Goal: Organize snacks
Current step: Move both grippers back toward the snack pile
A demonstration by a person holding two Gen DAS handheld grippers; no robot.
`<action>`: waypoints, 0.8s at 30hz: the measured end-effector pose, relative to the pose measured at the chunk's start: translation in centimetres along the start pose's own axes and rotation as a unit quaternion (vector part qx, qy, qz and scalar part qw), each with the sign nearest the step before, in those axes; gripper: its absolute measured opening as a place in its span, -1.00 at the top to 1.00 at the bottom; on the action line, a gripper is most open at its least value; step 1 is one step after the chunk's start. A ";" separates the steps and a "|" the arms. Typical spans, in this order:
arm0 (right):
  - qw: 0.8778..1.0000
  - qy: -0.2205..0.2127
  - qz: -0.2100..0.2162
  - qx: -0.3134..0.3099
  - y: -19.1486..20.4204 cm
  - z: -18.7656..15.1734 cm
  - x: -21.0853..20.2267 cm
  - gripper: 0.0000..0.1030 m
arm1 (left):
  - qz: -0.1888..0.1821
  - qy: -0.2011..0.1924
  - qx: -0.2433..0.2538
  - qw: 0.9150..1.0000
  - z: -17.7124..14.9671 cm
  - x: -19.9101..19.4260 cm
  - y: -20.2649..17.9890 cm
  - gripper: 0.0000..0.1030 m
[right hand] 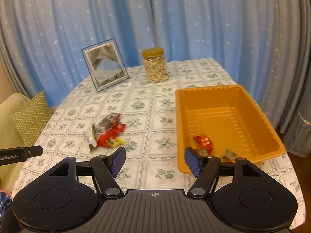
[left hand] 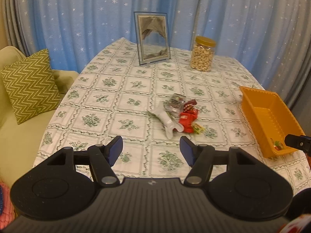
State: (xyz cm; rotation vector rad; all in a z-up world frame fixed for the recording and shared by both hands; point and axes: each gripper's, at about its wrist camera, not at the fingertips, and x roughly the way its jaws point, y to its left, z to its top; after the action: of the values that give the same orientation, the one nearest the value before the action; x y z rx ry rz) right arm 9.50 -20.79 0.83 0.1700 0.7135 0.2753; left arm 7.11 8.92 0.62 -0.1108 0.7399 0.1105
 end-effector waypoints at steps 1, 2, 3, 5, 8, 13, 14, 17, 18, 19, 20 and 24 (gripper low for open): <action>1.000 0.001 0.002 -0.002 0.2 0.0 0.3 -0.30 | 0.001 0.001 -0.002 1.000 0.0 0.2 0.2 -0.20; 1.000 0.002 0.003 -0.004 0.5 0.0 0.6 -0.30 | 0.002 0.002 -0.003 1.000 0.1 0.4 0.4 -0.22; 1.000 0.004 0.004 -0.007 0.7 0.1 1.0 -0.30 | 0.003 0.003 -0.004 1.000 0.1 0.6 0.5 -0.23; 1.000 0.007 0.007 -0.011 1.2 0.1 1.8 -0.30 | 0.006 0.005 -0.005 1.000 0.2 1.0 0.8 -0.25; 1.000 0.012 0.012 -0.018 1.9 0.1 3.2 -0.30 | 0.008 0.012 -0.007 1.000 0.3 1.9 1.2 -0.27; 0.999 0.024 0.022 -0.031 3.1 -0.1 5.7 -0.30 | 0.012 0.022 -0.012 1.000 0.5 3.6 2.0 -0.29; 0.999 0.025 0.023 -0.035 3.3 -0.2 6.3 -0.30 | 0.012 0.023 -0.013 1.000 0.6 4.0 2.2 -0.30; 0.998 0.031 0.032 -0.042 4.0 -0.3 8.1 -0.30 | 0.011 0.028 -0.016 0.999 1.0 5.3 2.6 -0.34; 0.998 0.033 0.036 -0.045 4.2 -0.3 8.7 -0.30 | 0.010 0.030 -0.016 0.999 1.2 5.8 2.7 -0.34; 0.997 0.035 0.041 -0.049 4.4 -0.4 9.4 -0.30 | 0.010 0.031 -0.016 0.999 1.3 6.3 2.8 -0.34; 0.997 0.039 0.044 -0.054 4.7 -0.4 10.1 -0.30 | 0.009 0.031 -0.017 0.999 1.5 6.7 2.9 -0.34; 0.994 0.052 0.049 -0.078 5.8 -0.6 13.2 -0.29 | 0.003 0.031 -0.024 0.999 2.3 8.4 3.1 -0.35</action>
State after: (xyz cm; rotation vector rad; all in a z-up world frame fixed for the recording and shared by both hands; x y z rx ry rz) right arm 17.54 -11.23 -6.44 0.0414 0.7845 0.4353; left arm 14.32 12.82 -3.58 -0.1573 0.7995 0.1308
